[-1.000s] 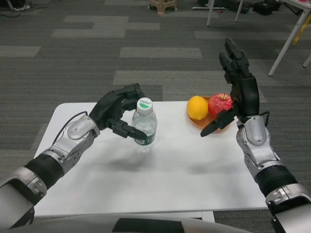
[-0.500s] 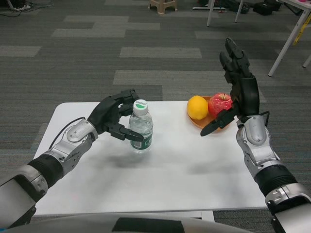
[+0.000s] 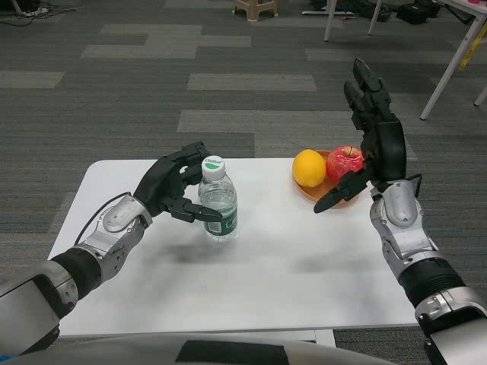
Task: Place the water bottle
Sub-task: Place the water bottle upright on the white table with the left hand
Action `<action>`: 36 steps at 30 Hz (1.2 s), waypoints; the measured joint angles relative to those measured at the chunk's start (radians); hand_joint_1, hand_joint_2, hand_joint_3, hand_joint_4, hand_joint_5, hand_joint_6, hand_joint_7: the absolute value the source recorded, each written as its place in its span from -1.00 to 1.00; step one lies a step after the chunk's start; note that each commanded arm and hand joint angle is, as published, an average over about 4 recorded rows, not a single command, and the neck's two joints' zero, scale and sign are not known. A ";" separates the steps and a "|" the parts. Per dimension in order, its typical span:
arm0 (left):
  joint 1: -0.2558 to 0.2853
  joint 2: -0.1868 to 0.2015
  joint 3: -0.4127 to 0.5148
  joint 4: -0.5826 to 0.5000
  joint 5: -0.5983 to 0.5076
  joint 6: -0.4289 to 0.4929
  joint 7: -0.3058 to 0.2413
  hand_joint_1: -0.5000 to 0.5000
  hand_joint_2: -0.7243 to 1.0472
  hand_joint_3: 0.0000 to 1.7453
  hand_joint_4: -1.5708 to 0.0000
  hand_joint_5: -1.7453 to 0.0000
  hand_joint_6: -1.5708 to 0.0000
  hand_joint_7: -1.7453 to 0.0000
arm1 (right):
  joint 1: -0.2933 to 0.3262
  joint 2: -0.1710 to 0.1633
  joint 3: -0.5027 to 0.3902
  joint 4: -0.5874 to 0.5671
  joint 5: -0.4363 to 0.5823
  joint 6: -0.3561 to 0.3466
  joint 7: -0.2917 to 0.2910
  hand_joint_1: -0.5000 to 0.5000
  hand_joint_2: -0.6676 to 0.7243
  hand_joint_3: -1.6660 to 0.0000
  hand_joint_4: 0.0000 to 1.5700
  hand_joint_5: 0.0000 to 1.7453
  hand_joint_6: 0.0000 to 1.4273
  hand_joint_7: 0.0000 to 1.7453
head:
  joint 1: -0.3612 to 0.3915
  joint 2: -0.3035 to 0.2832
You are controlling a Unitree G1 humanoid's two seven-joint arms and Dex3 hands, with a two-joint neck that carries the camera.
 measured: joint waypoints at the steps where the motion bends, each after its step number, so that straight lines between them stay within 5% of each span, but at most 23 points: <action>1: 0.000 0.000 -0.001 0.003 0.000 -0.002 0.000 -0.16 0.70 -0.40 -0.38 -1.00 -0.73 -0.76 | 0.000 0.000 0.000 0.000 0.000 0.000 0.000 -0.92 0.64 0.83 -1.00 -1.00 -1.00 -0.84 | 0.000 0.000; 7: -0.009 -0.001 -0.014 0.016 -0.001 -0.006 0.000 -0.32 0.70 -0.48 -0.35 -1.00 -0.73 -0.80 | 0.000 0.000 0.000 0.000 0.000 0.000 0.000 -0.92 0.64 0.81 -1.00 -1.00 -1.00 -0.84 | -0.002 0.002; 13: -0.010 -0.001 -0.015 0.019 0.000 -0.006 0.000 -0.61 0.90 -0.60 -0.05 -1.00 -0.51 -0.92 | 0.000 0.000 0.000 0.000 0.000 0.000 0.000 -0.92 0.64 0.90 -1.00 -1.00 -1.00 -0.84 | -0.002 0.002; 16: -0.010 -0.001 -0.015 0.019 0.000 -0.005 0.000 -0.76 0.90 -0.60 0.21 -1.00 -0.03 -0.80 | 0.000 0.000 0.000 0.000 0.000 0.000 0.000 -0.92 0.64 0.90 -1.00 -1.00 -1.00 -0.84 | -0.003 0.002; 19: -0.010 -0.001 -0.015 0.020 0.002 -0.002 -0.002 -0.91 0.85 -0.60 0.64 -1.00 0.63 -0.44 | 0.000 0.000 0.000 0.000 0.000 0.000 0.000 -0.92 0.64 0.88 -1.00 -1.00 -1.00 -0.84 | -0.004 0.002; 22: -0.001 -0.001 -0.019 0.025 0.013 0.017 -0.019 -0.99 0.70 -0.68 0.98 -0.68 0.98 -0.02 | 0.000 0.000 0.000 0.000 0.000 0.000 0.000 -0.92 0.64 0.86 -1.00 -1.00 -1.00 -0.84 | -0.005 0.003; 27: 0.011 -0.001 -0.023 0.033 0.018 0.030 -0.028 -1.00 0.55 -0.77 1.00 -0.03 1.00 0.22 | 0.000 0.000 0.000 0.000 0.000 0.000 0.000 -0.92 0.64 0.83 -1.00 -1.00 -1.00 -0.84 | -0.003 0.003; 36: 0.012 -0.001 -0.019 0.034 0.009 0.031 -0.030 -1.00 0.30 -0.90 1.00 0.29 1.00 0.52 | 0.000 0.000 0.000 0.000 0.000 0.000 0.000 -0.92 0.64 0.86 -1.00 -1.00 -1.00 -0.84 | -0.002 0.004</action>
